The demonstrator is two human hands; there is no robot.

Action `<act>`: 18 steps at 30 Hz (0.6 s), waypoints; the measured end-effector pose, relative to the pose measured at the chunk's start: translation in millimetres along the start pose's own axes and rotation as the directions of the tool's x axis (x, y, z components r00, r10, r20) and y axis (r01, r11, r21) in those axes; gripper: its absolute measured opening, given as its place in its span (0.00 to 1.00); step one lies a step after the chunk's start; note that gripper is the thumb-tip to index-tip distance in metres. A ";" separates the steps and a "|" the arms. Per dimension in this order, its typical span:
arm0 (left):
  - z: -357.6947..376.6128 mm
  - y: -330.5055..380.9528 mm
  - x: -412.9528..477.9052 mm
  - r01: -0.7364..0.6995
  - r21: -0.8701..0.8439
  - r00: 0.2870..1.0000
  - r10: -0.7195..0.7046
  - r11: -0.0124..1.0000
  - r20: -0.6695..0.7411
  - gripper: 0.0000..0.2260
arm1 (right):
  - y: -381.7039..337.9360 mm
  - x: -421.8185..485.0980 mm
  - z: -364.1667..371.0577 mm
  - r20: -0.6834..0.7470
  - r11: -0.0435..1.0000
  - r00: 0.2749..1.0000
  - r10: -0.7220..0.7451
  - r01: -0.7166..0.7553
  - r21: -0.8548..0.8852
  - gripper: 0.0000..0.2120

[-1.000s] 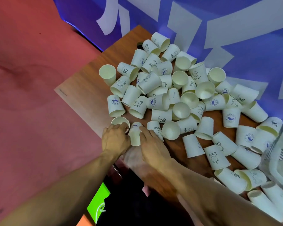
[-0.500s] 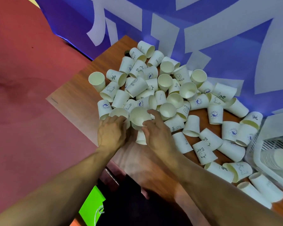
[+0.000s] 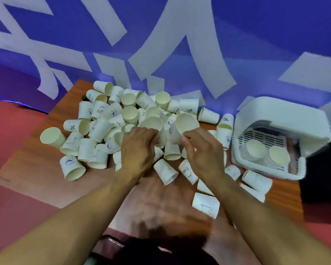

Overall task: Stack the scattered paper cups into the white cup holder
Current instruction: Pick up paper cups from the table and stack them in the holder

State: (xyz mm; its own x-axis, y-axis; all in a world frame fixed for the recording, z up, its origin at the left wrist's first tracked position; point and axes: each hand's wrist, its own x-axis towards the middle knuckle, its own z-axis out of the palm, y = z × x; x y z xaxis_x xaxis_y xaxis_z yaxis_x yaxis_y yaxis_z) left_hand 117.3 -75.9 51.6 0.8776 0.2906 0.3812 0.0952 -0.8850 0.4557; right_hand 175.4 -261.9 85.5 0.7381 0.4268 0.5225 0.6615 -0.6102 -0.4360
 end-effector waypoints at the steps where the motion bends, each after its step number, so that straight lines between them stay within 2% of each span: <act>1: 5.5 14.8 5.0 -0.030 -0.001 1.000 0.030 1.000 0.006 0.08 | 10.6 -4.1 -10.5 -0.023 1.000 1.000 0.019 -0.019 -0.024 0.03; 7: 41.0 100.2 25.6 -0.167 -0.041 0.978 0.170 0.985 0.121 0.07 | 71.4 -35.2 -67.2 -0.146 0.976 0.974 0.175 -0.191 -0.103 0.02; 9: 53.2 125.8 28.2 -0.209 -0.019 0.962 0.209 0.978 0.176 0.09 | 93.2 -47.7 -83.4 -0.176 0.966 0.962 0.208 -0.230 -0.120 0.03; 12: 67.9 159.2 29.6 -0.264 -0.066 0.945 0.272 0.962 0.184 0.14 | 124.1 -64.9 -106.3 -0.208 0.944 0.937 0.280 -0.309 -0.119 0.05; 17: 95.6 199.6 31.8 -0.283 -0.075 0.930 0.293 0.956 0.223 0.02 | 171.1 -86.1 -131.2 -0.266 0.907 0.896 0.356 -0.400 -0.131 0.03; 18: 100.1 206.9 32.4 -0.281 -0.074 0.925 0.291 0.957 0.243 0.04 | 180.8 -89.2 -134.0 -0.273 0.905 0.889 0.368 -0.410 -0.115 0.03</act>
State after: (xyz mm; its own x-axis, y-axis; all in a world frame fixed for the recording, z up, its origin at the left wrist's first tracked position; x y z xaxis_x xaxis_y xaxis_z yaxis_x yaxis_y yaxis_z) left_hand 212.4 -286.0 77.7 0.9540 -0.0769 0.2899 -0.1906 -0.9017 0.3881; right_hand 211.3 -499.7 58.3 0.8632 -0.0274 0.5041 0.2807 -0.8039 -0.5244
